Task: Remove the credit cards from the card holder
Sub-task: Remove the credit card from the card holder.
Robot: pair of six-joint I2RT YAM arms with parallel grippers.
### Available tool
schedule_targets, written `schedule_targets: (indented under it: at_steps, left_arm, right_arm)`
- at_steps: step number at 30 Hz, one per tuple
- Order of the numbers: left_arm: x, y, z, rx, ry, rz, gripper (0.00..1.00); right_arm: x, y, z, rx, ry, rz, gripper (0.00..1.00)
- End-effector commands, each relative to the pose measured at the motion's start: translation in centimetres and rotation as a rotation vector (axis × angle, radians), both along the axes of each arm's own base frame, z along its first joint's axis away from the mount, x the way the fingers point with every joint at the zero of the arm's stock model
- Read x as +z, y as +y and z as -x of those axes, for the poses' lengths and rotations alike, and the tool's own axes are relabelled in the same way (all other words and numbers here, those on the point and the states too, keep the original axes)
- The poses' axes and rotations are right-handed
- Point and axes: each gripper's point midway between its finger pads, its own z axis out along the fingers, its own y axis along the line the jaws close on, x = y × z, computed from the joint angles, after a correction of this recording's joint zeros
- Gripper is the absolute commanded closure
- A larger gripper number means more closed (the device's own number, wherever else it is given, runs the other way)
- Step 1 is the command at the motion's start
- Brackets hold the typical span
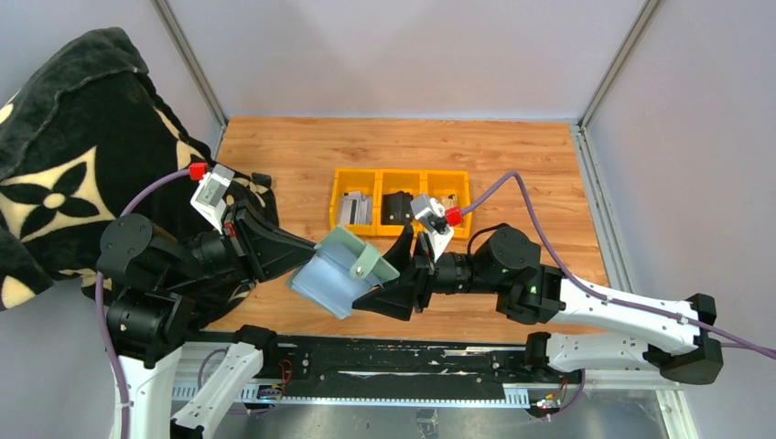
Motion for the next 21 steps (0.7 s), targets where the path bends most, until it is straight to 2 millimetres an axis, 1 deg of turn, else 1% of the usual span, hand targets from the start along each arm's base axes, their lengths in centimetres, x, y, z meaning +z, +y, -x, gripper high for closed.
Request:
schedule_targets:
  at_steps: [1, 2, 4, 5, 6, 7, 8, 9, 10, 11, 12, 14, 15, 17, 19, 21]
  left_arm:
    - [-0.4, -0.1, -0.1, -0.011, 0.024, -0.001, 0.99]
    - [-0.8, 0.0, -0.2, -0.002, 0.014, -0.015, 0.99]
    - [-1.6, 0.1, -0.1, 0.006, 0.009, -0.031, 0.99]
    - [-1.9, 0.1, -0.2, 0.007, 0.008, -0.039, 0.99]
    - [-2.2, 0.2, -0.1, 0.01, 0.0, -0.045, 0.98]
    - [-2.5, 0.3, -0.1, 0.014, -0.006, -0.055, 0.95]
    - [-2.9, 0.3, 0.0, 0.019, -0.005, -0.067, 0.89]
    - [-3.1, 0.4, 0.1, 0.02, -0.016, -0.075, 0.77]
    - [-3.4, 0.4, 0.2, 0.016, -0.019, -0.082, 0.62]
    - [-3.7, 0.5, 0.4, 0.011, -0.018, -0.089, 0.44]
    - [-3.9, 0.5, 0.5, 0.007, -0.016, -0.095, 0.32]
    - [-4.1, 0.5, 0.8, -0.007, -0.011, -0.099, 0.22]
    - [-4.1, 0.4, 1.1, -0.019, -0.008, -0.097, 0.2]
    - [-4.1, 0.3, 1.6, -0.05, -0.013, -0.088, 0.2]
    - [-3.7, 0.2, 2.0, -0.07, -0.019, -0.065, 0.24]
    - [-3.3, 0.1, 2.1, -0.077, -0.026, -0.037, 0.31]
  right_arm:
    - [1.1, 1.3, -2.4, -0.108, 0.023, -0.03, 0.55]
    - [1.4, 1.6, -3.2, -0.147, 0.033, -0.033, 0.62]
    - [1.5, 1.8, -4.8, -0.228, 0.085, -0.026, 0.81]
    - [1.6, 1.8, -5.5, -0.266, 0.099, -0.032, 0.87]
    - [1.8, 1.6, -6.0, -0.291, 0.122, -0.049, 0.96]
    - [2.1, 1.4, -6.4, -0.308, 0.135, -0.071, 1.0]
    - [2.6, 1.2, -6.5, -0.312, 0.147, -0.102, 1.0]
    - [3.0, 1.0, -6.7, -0.313, 0.161, -0.13, 1.0]
    - [3.4, 0.9, -7.0, -0.314, 0.179, -0.154, 1.0]
    - [3.9, 0.6, -7.2, -0.311, 0.201, -0.185, 1.0]
    - [4.3, 0.4, -7.5, -0.306, 0.221, -0.211, 1.0]
    - [5.0, -0.3, -8.1, -0.305, 0.258, -0.274, 1.0]
    - [5.2, -0.8, -8.4, -0.305, 0.278, -0.306, 1.0]
    - [5.7, -1.6, -8.8, -0.285, 0.315, -0.371, 1.0]
    - [5.7, -1.7, -8.7, -0.256, 0.336, -0.4, 1.0]
    - [5.4, -1.2, -8.4, -0.224, 0.342, -0.39, 1.0]
